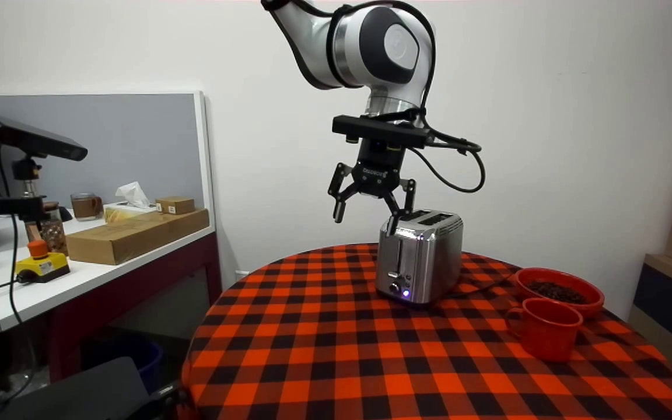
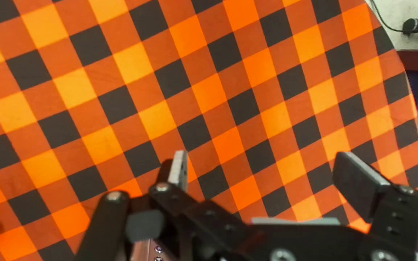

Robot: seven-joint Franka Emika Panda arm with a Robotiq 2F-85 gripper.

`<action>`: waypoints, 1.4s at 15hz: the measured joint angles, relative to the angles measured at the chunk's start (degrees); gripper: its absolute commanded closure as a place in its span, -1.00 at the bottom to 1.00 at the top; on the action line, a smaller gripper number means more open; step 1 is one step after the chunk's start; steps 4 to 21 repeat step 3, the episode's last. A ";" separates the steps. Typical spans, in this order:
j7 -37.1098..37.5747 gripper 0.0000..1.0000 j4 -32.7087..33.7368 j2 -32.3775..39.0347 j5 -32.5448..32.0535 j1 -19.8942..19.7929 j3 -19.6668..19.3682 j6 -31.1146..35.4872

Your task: Turn on the toaster

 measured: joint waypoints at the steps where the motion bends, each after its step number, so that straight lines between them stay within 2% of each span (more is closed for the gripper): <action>1: 0.00 -1.00 0.06 0.05 0.00 0.00 0.00 0.00; 21: 0.00 -1.00 0.25 0.18 0.00 0.00 0.00 0.00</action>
